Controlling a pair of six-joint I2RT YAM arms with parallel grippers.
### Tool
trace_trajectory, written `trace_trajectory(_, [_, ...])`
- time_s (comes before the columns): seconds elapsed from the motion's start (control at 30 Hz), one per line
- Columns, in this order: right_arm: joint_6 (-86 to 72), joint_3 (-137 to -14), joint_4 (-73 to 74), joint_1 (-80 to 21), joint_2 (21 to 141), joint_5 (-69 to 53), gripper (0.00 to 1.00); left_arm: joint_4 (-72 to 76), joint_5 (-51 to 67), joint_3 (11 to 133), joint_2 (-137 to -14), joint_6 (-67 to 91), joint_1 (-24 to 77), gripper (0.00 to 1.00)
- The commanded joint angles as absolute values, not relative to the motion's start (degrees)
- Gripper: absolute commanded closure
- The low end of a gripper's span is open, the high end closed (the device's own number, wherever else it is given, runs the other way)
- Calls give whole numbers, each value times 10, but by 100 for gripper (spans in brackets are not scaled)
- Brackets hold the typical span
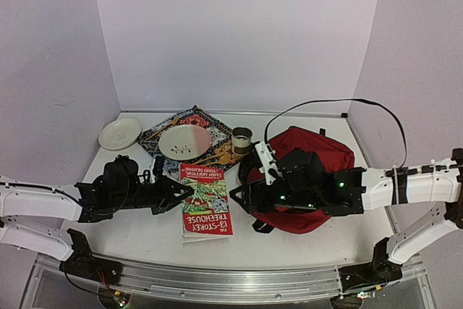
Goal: Pack the student bag
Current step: Pass from the left arm to the right
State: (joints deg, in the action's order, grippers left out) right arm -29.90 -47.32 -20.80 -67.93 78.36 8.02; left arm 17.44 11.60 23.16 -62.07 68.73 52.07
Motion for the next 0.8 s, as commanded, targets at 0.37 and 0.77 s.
trace_trajectory(0.37, [-386, -434, -321, -545, 725, -119, 20, 360, 286, 319, -680, 629, 521, 100])
trace_trajectory(0.77, [-436, -423, -430, -496, 763, -239, 22, 398, 351, 365, -724, 625, 522, 100])
